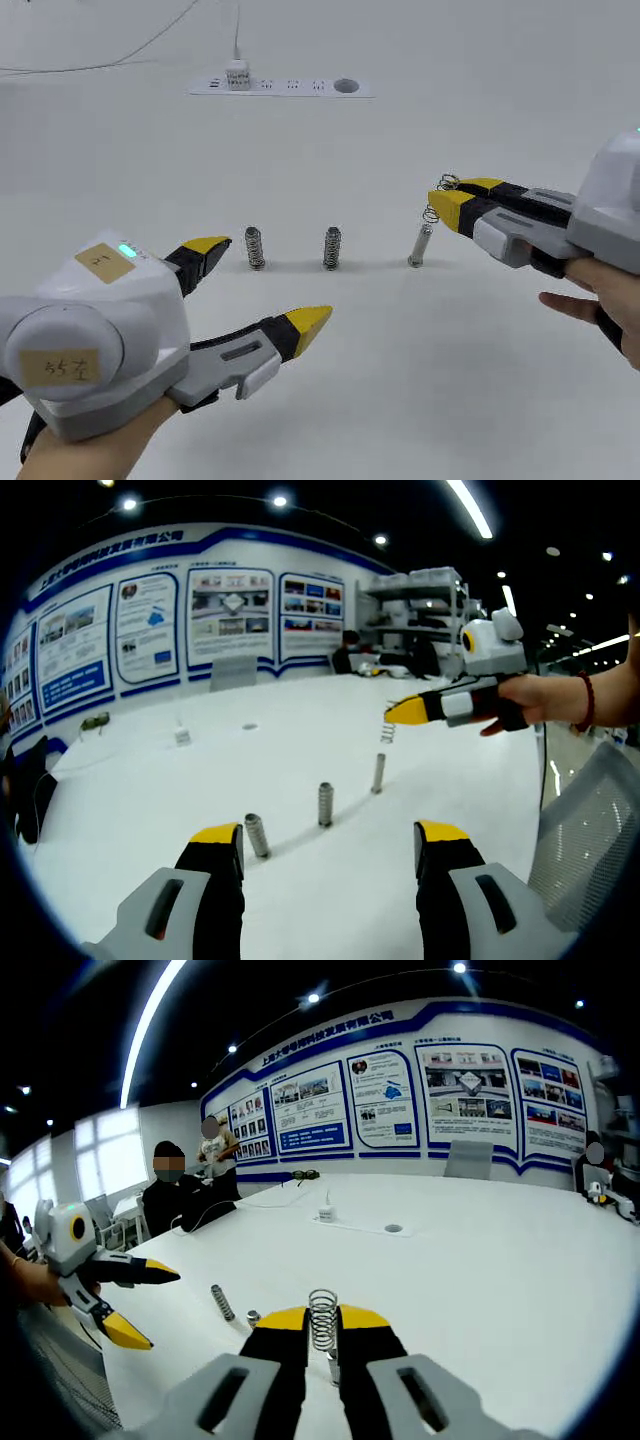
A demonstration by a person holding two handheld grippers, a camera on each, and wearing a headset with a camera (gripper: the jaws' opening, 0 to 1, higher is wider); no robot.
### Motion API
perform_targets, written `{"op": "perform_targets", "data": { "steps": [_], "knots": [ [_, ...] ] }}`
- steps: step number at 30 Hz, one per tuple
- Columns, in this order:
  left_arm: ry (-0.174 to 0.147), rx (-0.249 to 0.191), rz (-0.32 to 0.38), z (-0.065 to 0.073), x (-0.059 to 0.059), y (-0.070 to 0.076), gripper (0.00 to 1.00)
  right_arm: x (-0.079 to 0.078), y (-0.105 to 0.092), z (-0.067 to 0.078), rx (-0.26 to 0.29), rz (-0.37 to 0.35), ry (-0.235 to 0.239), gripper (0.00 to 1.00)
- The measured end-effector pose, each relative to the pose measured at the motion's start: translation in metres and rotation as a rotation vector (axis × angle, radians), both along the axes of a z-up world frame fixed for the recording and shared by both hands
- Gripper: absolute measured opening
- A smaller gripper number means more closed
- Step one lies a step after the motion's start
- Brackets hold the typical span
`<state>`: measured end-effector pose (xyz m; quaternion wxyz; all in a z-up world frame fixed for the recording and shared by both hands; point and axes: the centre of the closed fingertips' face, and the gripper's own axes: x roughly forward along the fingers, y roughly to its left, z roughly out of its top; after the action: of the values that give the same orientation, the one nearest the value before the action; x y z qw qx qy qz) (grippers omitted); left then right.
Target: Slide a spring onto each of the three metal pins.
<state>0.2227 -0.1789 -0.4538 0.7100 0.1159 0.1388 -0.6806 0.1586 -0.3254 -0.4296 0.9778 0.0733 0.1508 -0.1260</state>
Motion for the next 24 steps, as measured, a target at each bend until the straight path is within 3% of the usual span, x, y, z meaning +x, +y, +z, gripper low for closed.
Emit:
{"op": "perform_targets", "data": {
  "steps": [8,18,24],
  "knots": [
    [-0.003,0.008,0.021,-0.003,0.004,0.002,0.75,-0.001,-0.008,-0.013,0.023,-0.035,0.013,0.12],
    [0.034,0.019,0.049,-0.008,0.009,0.002,0.82,0.001,-0.009,-0.023,0.064,-0.047,0.020,0.12],
    [0.045,0.017,0.052,-0.008,0.009,0.003,0.83,0.002,-0.006,-0.030,0.052,-0.038,0.050,0.12]
  ]
}}
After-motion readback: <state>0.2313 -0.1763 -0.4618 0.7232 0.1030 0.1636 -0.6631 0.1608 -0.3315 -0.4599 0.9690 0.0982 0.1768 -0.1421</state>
